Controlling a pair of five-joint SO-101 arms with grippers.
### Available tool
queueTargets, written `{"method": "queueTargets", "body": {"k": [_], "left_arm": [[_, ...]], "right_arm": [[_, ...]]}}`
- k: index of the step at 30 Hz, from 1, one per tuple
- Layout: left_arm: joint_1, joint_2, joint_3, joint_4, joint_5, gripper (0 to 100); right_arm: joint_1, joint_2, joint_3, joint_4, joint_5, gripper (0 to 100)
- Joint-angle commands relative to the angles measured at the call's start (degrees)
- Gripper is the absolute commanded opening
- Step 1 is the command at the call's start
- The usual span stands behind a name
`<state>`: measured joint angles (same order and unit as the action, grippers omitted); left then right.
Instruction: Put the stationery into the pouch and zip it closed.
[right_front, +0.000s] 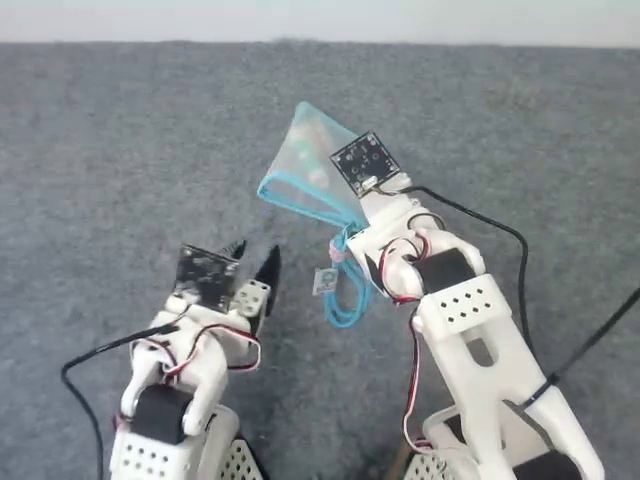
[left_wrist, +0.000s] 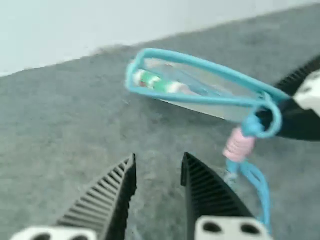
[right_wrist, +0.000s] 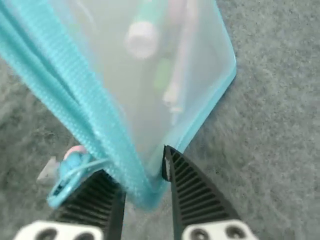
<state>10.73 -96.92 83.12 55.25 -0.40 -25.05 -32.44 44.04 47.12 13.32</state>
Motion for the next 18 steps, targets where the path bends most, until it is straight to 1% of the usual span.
{"method": "queueTargets", "body": {"k": [1, 4, 10, 14, 18], "left_arm": [[6.0, 7.7, -0.7, -3.3, -2.0, 19], [9.8, 13.5, -0.7, -5.3, -2.4, 24], [9.7, 20.5, 0.0, -11.6, -2.9, 24], [9.6, 21.5, 2.6, -16.7, -3.3, 24], [9.6, 21.5, 3.9, -19.3, -3.1, 22]], "right_arm": [[-3.6, 0.0, -3.3, 1.5, -0.4, 0.5], [-5.6, -0.1, -1.9, 1.8, 1.6, 0.5], [-7.5, -0.1, 0.1, 1.7, 2.1, 0.6], [-7.9, -0.7, 2.3, 2.0, 3.2, 0.6], [-8.5, -0.7, 4.7, 1.6, 5.5, 0.6]]}}
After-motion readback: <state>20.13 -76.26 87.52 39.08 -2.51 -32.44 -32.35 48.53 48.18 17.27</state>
